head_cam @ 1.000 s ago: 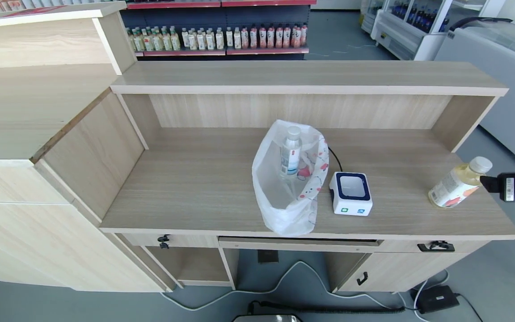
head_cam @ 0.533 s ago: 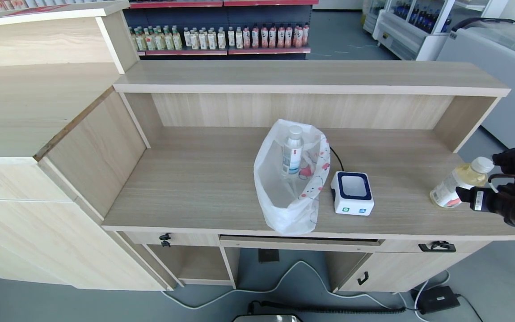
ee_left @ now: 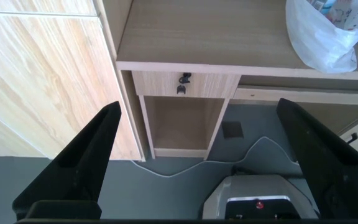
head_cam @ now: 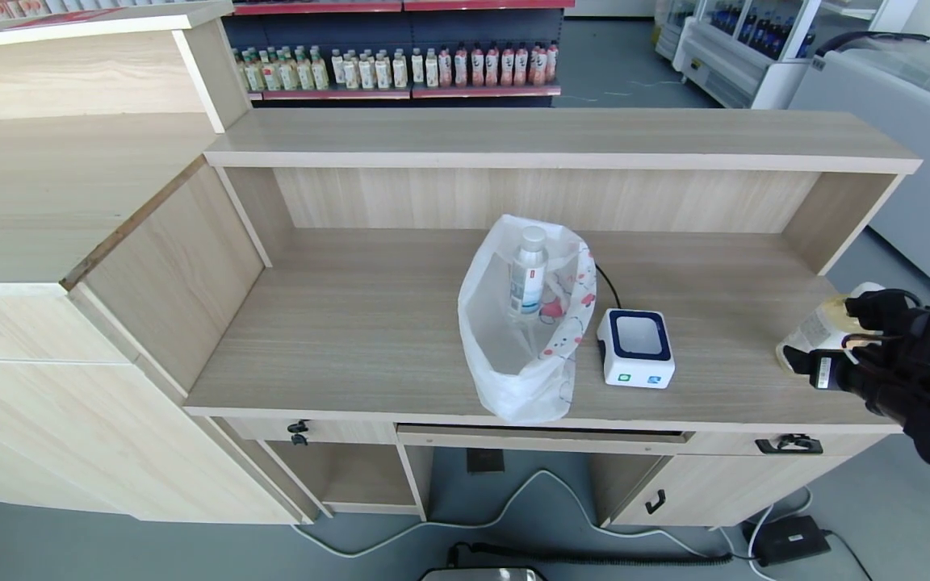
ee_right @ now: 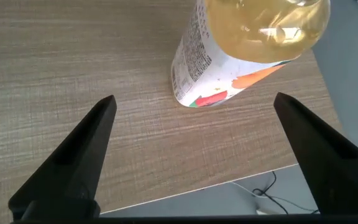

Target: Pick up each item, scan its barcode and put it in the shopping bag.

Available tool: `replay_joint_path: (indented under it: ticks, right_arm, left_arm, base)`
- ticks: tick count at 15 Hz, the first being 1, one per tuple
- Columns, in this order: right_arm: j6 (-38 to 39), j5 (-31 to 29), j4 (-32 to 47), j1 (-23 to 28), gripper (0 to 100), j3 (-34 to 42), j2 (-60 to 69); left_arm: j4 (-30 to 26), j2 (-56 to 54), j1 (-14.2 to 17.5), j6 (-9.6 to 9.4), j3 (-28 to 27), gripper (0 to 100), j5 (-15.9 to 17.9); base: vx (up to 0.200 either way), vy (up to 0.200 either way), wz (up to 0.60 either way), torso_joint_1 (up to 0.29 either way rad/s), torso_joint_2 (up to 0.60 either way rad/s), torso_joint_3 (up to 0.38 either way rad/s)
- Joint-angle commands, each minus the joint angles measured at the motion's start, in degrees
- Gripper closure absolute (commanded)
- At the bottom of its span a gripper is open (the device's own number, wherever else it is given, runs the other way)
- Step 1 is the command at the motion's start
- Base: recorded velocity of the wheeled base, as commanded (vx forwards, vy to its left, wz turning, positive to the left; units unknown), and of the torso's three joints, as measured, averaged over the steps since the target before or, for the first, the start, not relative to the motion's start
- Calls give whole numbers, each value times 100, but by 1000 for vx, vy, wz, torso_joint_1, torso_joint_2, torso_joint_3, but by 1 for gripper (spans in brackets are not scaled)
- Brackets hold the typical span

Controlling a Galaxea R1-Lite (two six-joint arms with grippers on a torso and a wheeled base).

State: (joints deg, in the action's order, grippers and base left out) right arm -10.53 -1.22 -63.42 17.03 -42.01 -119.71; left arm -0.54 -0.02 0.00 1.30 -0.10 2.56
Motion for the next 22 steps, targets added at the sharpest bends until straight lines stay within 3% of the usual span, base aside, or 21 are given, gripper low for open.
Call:
replay_joint_path:
  ticks: [1, 10, 22]
  right_arm:
    - [-116, 8, -83, 2, 0, -220, -263]
    - [-291, -1, -655, 20, 0, -457, -711]
    - [-467, 25, -769, 318, 0, -677, -773]
  left_arm:
    - [1, 2, 0, 1, 1, 0, -1]
    - [1, 2, 0, 1, 1, 0, -1]
    - [1, 2, -9, 1, 1, 0, -1]
  base:
    - [0, 0, 0, 0, 0, 0]
    - [0, 0, 0, 0, 0, 0]
    - [0, 0, 0, 0, 0, 0]
